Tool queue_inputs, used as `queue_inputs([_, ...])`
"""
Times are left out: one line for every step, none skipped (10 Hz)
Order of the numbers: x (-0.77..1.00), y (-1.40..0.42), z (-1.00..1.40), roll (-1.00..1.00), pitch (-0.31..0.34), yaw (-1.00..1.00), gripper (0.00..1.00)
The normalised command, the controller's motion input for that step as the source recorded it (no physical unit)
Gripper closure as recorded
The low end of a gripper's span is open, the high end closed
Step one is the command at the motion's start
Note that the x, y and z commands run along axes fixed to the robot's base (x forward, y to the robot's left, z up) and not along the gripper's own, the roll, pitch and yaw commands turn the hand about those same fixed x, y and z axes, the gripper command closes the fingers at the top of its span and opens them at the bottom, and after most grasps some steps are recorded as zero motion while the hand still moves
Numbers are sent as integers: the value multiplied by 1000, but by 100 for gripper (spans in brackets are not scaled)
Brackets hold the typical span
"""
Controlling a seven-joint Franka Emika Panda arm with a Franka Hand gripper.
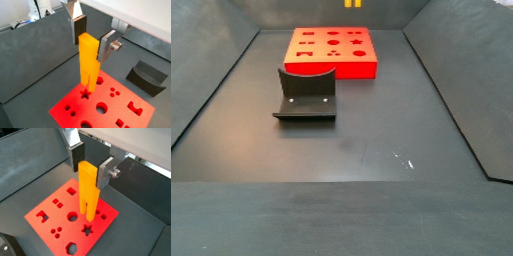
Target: Insert the square-circle object.
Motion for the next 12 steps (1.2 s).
queue_inputs([0, -134, -434, -93, -107, -69, 100])
queue_inputs([0, -406, -606, -14, -147, -23, 100])
queue_inputs([0, -366, -631, 0, -160, 0, 100])
queue_inputs([0, -411, -586, 0, -130, 0, 100])
queue_inputs([0, -363, -406, -1, -87, 69, 100])
queue_inputs([-80, -234, -266, 0, -33, 217, 100])
queue_inputs([-51, -254, -237, 0, -23, 231, 100])
queue_inputs([-171, -283, -226, 0, -66, 240, 100])
queue_inputs([0, -243, -257, -19, -97, 354, 100])
queue_inputs([174, -83, -329, -30, -93, 420, 100])
queue_inputs([80, 0, -277, -16, -64, 234, 100])
queue_inputs([0, 0, -189, 0, -33, 51, 100])
